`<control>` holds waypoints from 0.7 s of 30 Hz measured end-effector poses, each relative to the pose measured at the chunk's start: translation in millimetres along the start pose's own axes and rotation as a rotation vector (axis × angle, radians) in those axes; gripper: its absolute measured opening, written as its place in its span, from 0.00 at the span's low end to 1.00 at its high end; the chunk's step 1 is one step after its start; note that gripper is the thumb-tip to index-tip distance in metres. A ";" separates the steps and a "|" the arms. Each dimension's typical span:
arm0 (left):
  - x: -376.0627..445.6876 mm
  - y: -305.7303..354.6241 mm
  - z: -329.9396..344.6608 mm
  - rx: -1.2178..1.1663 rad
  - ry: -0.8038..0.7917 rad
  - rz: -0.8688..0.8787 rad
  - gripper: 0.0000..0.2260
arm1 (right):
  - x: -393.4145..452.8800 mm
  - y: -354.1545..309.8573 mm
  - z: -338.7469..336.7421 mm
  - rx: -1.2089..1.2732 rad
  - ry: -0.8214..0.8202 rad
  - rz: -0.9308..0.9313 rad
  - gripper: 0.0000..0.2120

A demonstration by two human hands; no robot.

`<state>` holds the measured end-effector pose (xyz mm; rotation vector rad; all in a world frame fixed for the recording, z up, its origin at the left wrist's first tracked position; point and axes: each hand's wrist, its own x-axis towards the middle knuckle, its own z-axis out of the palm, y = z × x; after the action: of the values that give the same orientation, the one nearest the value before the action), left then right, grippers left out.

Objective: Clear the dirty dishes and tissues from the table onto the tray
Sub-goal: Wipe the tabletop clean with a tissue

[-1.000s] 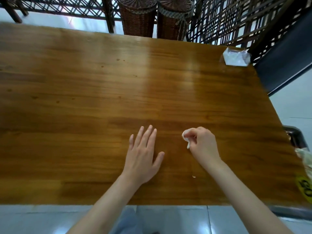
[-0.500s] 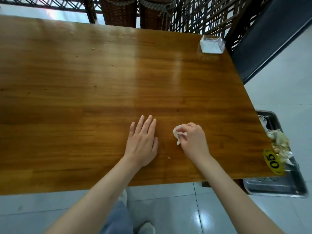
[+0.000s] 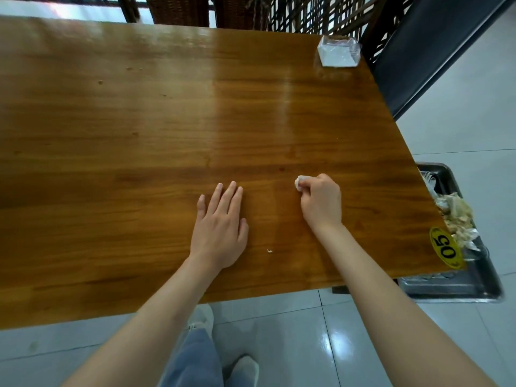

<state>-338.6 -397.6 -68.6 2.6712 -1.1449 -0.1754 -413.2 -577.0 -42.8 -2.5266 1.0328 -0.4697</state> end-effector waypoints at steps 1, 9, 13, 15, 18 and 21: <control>0.3 0.3 -0.2 0.003 0.002 -0.002 0.28 | 5.0 -1.2 1.9 0.029 0.012 0.027 0.09; 6.0 4.7 -6.8 -0.070 0.070 -0.041 0.28 | 28.6 -3.3 -8.0 0.109 -0.020 0.026 0.10; 44.3 11.1 -9.3 -0.094 0.079 0.003 0.27 | 53.5 -4.6 -8.3 0.109 -0.028 0.006 0.10; 68.7 16.3 -7.8 -0.054 0.061 0.066 0.27 | 66.1 -5.9 -4.4 0.107 -0.034 -0.005 0.11; 93.2 17.7 -0.9 0.003 0.004 0.092 0.29 | 86.7 -7.4 4.2 0.105 -0.034 -0.003 0.11; 98.3 14.9 7.4 0.036 -0.014 0.082 0.32 | 102.9 -6.6 14.1 0.076 -0.062 0.035 0.10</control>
<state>-282.8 -480.2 -73.9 2.6527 -1.2706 -0.1614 -333.6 -643.6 -35.4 -2.4365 1.0152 -0.4098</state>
